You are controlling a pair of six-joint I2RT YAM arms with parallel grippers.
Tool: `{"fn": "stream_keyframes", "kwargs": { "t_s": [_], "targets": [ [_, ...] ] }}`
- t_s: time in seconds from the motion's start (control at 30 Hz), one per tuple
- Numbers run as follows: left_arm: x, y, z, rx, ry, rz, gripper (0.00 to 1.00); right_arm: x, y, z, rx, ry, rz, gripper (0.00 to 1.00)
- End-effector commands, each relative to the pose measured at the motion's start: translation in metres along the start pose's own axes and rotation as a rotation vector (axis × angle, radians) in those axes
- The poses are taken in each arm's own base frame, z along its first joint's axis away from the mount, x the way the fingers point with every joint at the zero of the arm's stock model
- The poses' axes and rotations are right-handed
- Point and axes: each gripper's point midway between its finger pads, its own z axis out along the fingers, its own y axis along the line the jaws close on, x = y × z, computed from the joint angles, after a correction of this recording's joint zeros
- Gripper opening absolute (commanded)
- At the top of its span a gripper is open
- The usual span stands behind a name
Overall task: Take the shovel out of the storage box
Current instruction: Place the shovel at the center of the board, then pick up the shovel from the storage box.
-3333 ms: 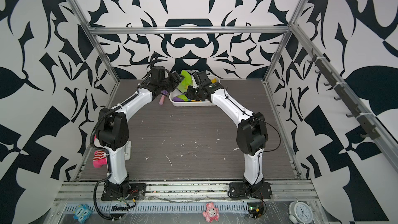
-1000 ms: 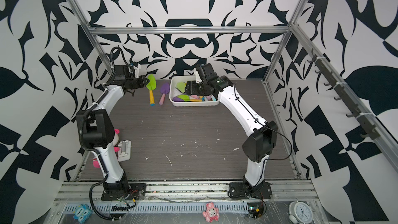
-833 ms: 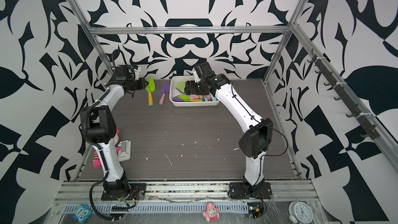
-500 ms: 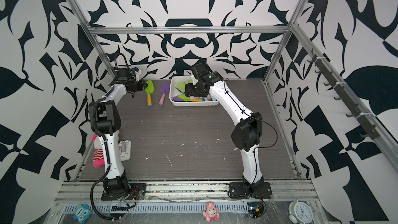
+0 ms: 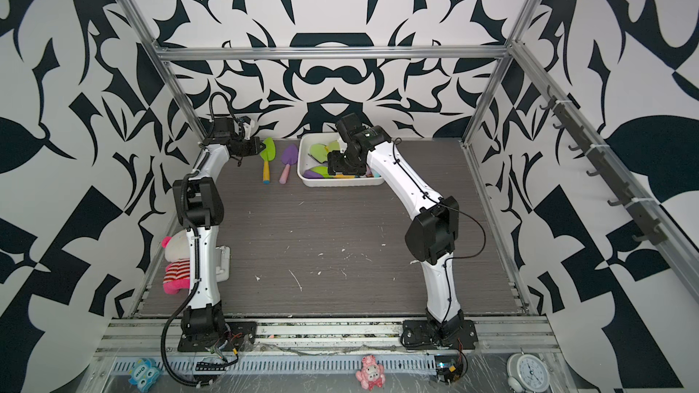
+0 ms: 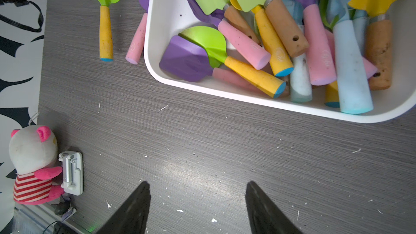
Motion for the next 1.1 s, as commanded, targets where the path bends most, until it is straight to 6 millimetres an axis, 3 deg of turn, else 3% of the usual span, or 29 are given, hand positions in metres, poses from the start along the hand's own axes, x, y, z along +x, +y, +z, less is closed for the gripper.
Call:
{"fn": "stream_keyframes", "kwargs": {
  "t_s": [0.0,0.4,0.67,0.77,0.93,1.07],
  "targets": [
    [0.014,-0.004,0.006,0.044,0.043,-0.016,0.03,-0.009,0.005,-0.027,-0.009,-0.056,0.007,0.7],
    [0.017,0.001,0.014,0.049,0.021,-0.054,0.23,-0.005,0.008,-0.023,-0.011,-0.044,0.019,0.68],
    [0.005,0.002,0.0,0.012,-0.021,-0.086,0.33,0.0,0.005,-0.024,-0.004,-0.048,0.019,0.68],
    [-0.003,0.005,-0.016,-0.018,-0.051,-0.103,0.46,0.001,0.004,-0.023,-0.001,-0.049,0.016,0.68],
    [-0.032,0.003,-0.064,-0.072,-0.167,-0.13,0.69,-0.003,0.001,-0.022,0.018,-0.058,-0.007,0.68],
    [-0.052,-0.015,-0.104,-0.08,-0.246,-0.124,0.78,-0.008,-0.006,-0.016,0.032,-0.049,-0.014,0.68]
  ]
}}
